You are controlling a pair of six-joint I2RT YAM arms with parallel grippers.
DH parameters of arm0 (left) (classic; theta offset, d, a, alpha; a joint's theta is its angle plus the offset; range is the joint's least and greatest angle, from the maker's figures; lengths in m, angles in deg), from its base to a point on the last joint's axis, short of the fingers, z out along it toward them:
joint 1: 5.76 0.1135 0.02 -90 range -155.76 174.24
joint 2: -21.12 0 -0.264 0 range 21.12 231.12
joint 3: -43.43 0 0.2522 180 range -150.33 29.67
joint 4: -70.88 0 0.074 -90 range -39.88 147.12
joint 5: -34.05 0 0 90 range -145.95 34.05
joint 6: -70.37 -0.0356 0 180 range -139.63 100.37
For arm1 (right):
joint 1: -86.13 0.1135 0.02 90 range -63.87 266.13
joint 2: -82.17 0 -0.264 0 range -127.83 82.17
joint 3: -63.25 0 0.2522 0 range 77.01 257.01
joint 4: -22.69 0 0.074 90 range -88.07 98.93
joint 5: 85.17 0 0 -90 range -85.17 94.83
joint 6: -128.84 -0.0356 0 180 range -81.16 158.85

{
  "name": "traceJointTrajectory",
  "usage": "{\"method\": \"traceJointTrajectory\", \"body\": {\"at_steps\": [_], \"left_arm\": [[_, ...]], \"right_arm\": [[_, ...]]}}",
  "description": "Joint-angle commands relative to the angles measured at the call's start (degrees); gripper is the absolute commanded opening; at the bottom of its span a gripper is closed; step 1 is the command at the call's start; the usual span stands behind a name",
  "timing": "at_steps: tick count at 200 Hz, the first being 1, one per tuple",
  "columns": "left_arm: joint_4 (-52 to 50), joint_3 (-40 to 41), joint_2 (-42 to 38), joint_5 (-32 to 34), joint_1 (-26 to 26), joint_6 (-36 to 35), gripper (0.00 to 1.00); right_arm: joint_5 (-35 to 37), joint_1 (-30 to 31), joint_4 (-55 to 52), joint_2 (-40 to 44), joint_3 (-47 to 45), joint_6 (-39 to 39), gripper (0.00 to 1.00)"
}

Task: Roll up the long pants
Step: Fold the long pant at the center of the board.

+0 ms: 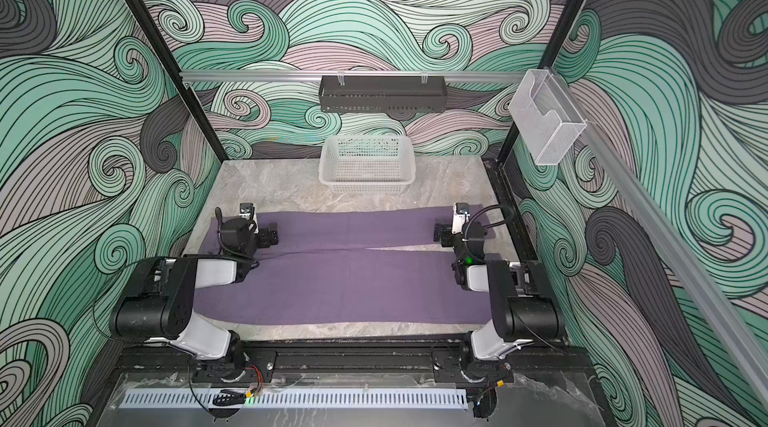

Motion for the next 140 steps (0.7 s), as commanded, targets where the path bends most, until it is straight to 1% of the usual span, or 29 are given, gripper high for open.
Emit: {"method": "traceJointTrajectory", "body": {"at_steps": [1,81,90,98,103,109,115,121,124,127,128,132,135,140], "left_arm": [[-0.28,-1.33,-1.15,-0.05,0.44,0.85,0.99],[-0.27,-1.38,-1.1,-0.21,0.44,0.94,0.99],[-0.16,-1.42,-1.12,-1.21,0.7,0.64,0.99],[-1.94,-2.61,-1.37,-3.16,0.96,-0.15,0.99],[-4.69,-3.64,-2.03,-3.86,0.93,-0.13,0.99],[-7.09,-5.5,-2.54,-6.78,1.12,-1.5,0.99],[-10.47,-8.91,-2.64,-9.84,1.21,-2.94,0.97],[-19.95,-14.53,-3.34,-11.71,1.18,-3.98,0.94],[-25.62,-17.69,-3.75,-12.35,1.22,-5.01,0.92],[-31.02,-21.47,-3.89,-12.96,1.23,-5.98,0.87],[-33.47,-22.54,-3.9,-12.96,1.23,-5.99,0.86],[-40.82,-27.41,-3.96,-13.45,1.23,-6.85,0.8],[-44.39,-30.58,-3.73,-13.79,1.37,-7.54,0.73],[-50.33,-35.02,-3.25,-14.16,1.68,-9.03,0.67]], "right_arm": [[0.31,-0.06,0.22,-0.16,0.33,-0.55,0.99],[1.14,0.06,0.16,-0.03,0.53,-0.57,0.99],[2.2,0.68,-2.66,1.75,1.55,-0.2,0.99],[4.11,2.08,-10.51,5.75,4.16,0.64,0.99],[6.21,3.22,-17.9,8.71,7.1,1.32,0.99],[9.26,4.58,-26.78,11.78,11.28,1.55,0.99],[13.15,5.49,-36.01,14.44,16.12,-0.86,0.99],[15.33,5.57,-45.79,16.63,21.37,-4.6,0.99],[15.63,5.44,-50.59,17.49,24.02,-6.32,0.99],[15.59,5.35,-53.2,17.88,25.87,-7.24,0.99],[15.38,5.26,-56.31,18.31,27.45,-7.84,0.99],[14.42,5.01,-60.98,18.88,30.62,-8.71,0.99],[13.29,4.86,-64.11,19.28,32.6,-8.94,0.99],[11.27,4.64,-67.95,19.77,35.3,-8.98,0.99]]}}
